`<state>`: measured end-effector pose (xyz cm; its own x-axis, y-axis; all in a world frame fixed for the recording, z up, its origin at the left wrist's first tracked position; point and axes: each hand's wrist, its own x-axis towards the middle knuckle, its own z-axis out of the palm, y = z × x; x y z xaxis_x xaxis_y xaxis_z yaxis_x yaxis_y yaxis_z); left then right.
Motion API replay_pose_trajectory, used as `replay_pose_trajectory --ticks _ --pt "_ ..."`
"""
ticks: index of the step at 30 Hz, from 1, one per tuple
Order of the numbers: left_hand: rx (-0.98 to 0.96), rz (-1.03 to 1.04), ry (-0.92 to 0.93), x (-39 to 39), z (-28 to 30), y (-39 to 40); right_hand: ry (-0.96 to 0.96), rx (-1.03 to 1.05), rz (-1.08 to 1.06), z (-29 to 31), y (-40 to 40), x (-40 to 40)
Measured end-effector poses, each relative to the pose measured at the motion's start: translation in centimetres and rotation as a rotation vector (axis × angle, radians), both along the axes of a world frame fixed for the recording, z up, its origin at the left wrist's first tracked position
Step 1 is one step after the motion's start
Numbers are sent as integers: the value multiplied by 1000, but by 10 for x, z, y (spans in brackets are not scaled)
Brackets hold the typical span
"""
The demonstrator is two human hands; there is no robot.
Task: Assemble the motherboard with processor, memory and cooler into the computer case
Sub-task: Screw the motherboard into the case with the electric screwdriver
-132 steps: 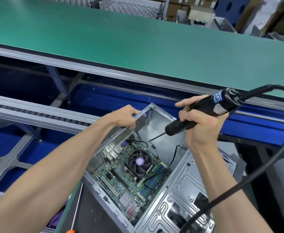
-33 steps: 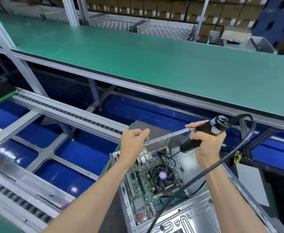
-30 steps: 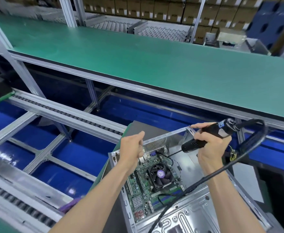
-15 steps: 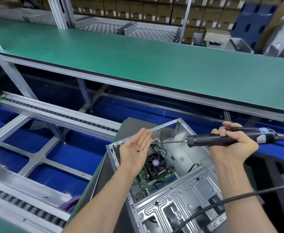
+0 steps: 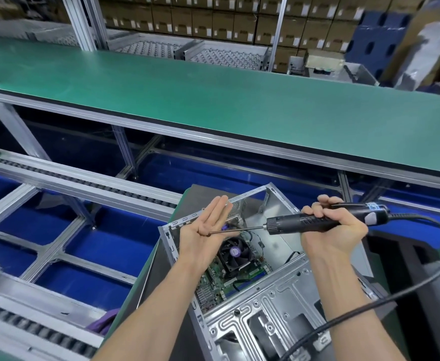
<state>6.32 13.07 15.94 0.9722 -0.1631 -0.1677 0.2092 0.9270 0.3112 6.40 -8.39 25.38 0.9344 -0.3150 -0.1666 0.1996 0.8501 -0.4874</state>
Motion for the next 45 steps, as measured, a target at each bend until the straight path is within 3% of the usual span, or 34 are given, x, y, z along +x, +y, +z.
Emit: replay_pose_trajectory --ticks 12,19,45 --pt "32 -60 68 5 -3 -2 -11 34 -69 1 -17 9" --pt "283 15 284 1 -6 -14 -10 49 -95 5 -27 13" --pt "319 55 207 7 -12 -14 16 28 -113 9 -18 17"
